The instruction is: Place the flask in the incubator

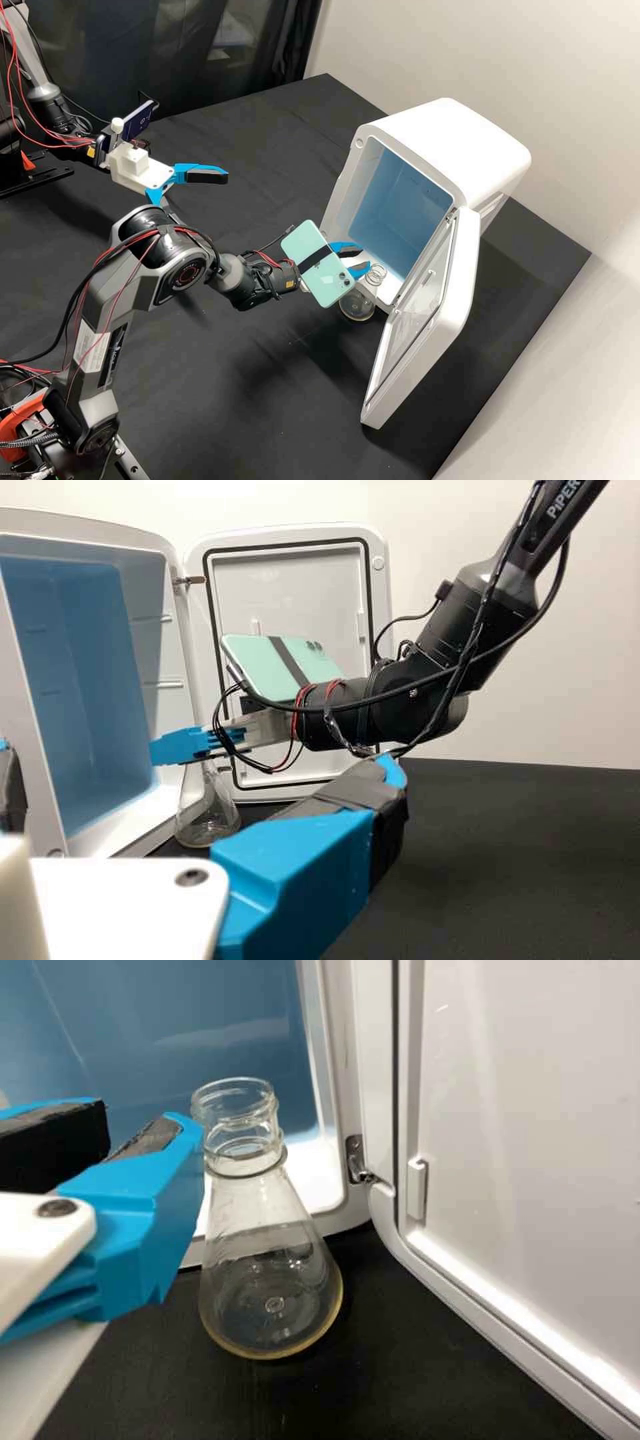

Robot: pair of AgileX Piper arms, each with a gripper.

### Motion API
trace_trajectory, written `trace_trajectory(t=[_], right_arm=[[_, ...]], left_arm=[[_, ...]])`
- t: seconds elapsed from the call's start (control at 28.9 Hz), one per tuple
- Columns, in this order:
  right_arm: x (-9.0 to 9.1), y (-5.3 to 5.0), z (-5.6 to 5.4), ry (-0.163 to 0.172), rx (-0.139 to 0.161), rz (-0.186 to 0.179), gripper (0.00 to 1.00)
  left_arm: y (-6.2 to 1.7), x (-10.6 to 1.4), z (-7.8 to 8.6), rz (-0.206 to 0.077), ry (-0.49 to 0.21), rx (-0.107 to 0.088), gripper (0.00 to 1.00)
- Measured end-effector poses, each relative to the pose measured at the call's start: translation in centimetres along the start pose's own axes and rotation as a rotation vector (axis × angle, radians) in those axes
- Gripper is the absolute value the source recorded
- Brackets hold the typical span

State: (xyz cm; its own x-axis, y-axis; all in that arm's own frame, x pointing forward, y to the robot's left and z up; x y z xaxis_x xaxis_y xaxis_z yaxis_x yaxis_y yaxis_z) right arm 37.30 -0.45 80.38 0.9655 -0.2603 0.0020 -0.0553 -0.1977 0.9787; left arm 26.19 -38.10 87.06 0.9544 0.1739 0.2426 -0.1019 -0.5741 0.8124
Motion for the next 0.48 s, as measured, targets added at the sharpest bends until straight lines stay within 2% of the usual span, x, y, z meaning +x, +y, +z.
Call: trace_trajectory(t=[0.17,0.35,0.48], right_arm=[[0.0,-0.2,-0.3,0.006,-0.001,-0.008,0.0],[0.4,-0.3,-1.3,0.037,-0.005,-0.004,0.0],[1.2,-0.7,-1.4,0.032,-0.004,0.005,0.0]], left_arm=[[0.0,0.0,0.0,0.0,0.0,0.0,1.0],[0.0,0.0,0.0,0.0,0.0,0.0,1.0],[0.0,0.0,0.0,0.0,0.0,0.0,1.0]])
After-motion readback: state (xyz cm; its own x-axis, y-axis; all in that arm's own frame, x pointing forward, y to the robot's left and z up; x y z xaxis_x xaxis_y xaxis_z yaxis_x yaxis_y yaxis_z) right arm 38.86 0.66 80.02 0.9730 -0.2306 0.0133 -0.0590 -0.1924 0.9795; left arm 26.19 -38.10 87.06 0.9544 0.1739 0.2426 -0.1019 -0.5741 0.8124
